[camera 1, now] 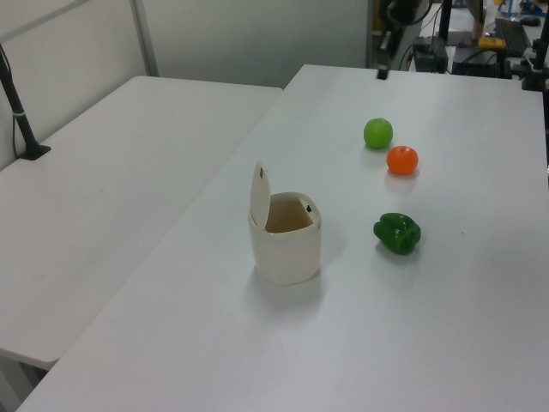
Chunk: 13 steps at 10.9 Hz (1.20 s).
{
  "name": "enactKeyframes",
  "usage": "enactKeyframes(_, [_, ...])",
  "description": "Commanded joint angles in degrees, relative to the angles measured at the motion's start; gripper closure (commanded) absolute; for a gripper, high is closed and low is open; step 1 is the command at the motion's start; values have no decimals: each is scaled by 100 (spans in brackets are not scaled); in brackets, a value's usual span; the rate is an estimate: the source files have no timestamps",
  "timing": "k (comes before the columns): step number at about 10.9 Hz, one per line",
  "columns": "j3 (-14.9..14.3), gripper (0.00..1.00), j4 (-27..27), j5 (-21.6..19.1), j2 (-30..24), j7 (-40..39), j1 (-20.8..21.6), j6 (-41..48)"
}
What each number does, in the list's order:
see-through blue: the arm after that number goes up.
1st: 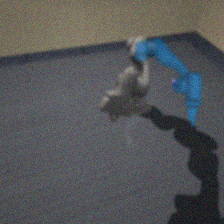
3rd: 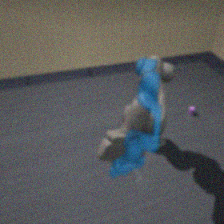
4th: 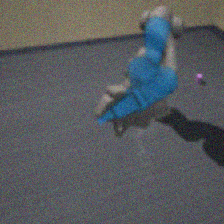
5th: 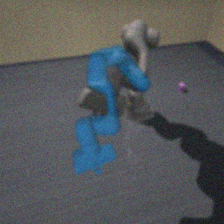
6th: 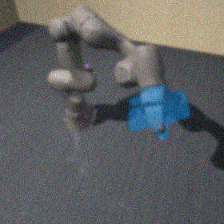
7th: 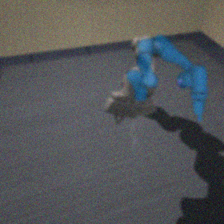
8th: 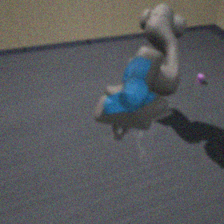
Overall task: Close garbage bin
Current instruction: 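Move the gripper over the bin's raised lid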
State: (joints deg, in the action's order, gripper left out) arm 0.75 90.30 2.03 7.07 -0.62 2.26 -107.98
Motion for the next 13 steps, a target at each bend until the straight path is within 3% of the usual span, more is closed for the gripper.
enactKeyframes(1, [13,100,-109,-185,241,36,519,-1116])
enactKeyframes(8, [13,100,-101,-282,864,80,1768,-3446])
enactKeyframes(13, [13,100,-92,-256,1427,36,2296,-5144])
